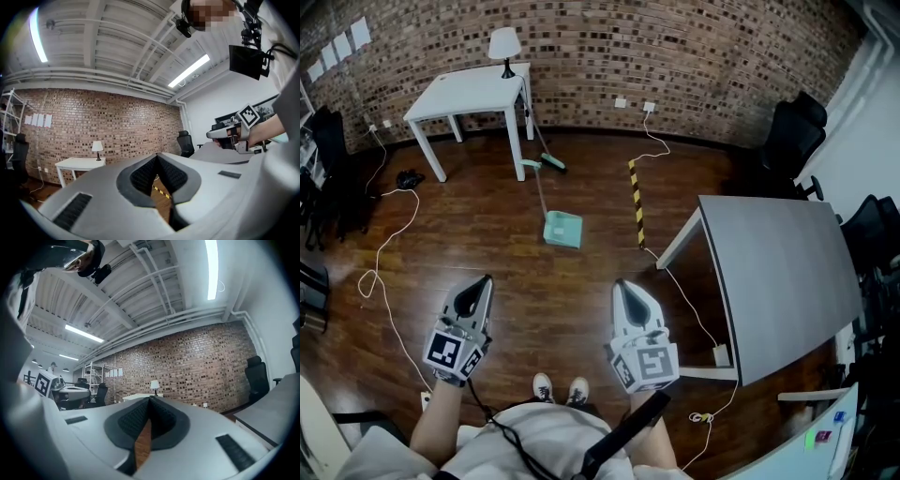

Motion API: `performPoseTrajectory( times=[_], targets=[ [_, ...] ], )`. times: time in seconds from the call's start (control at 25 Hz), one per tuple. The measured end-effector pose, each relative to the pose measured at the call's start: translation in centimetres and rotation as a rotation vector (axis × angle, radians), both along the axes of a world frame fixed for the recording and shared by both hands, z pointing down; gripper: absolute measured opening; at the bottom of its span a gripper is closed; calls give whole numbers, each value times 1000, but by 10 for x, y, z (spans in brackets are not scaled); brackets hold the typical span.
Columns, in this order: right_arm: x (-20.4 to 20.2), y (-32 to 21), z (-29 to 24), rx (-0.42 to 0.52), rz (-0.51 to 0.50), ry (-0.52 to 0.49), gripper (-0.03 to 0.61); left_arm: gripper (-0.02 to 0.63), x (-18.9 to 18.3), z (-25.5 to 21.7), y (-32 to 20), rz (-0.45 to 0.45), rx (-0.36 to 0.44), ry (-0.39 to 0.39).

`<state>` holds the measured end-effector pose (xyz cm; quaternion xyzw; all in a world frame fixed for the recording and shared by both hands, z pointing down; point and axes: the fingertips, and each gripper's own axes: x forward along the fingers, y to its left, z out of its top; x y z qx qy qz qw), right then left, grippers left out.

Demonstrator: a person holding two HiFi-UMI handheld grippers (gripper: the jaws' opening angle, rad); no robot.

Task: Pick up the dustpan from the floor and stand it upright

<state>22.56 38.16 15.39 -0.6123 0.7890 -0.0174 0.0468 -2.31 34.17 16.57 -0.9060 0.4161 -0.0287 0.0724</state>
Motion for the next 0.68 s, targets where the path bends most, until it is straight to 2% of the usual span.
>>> performPoseTrajectory(
  times=[0.68],
  targets=[
    [-17, -5, 6, -27, -13, 5, -15, -8, -15, 4, -2, -6, -15, -8]
  ],
)
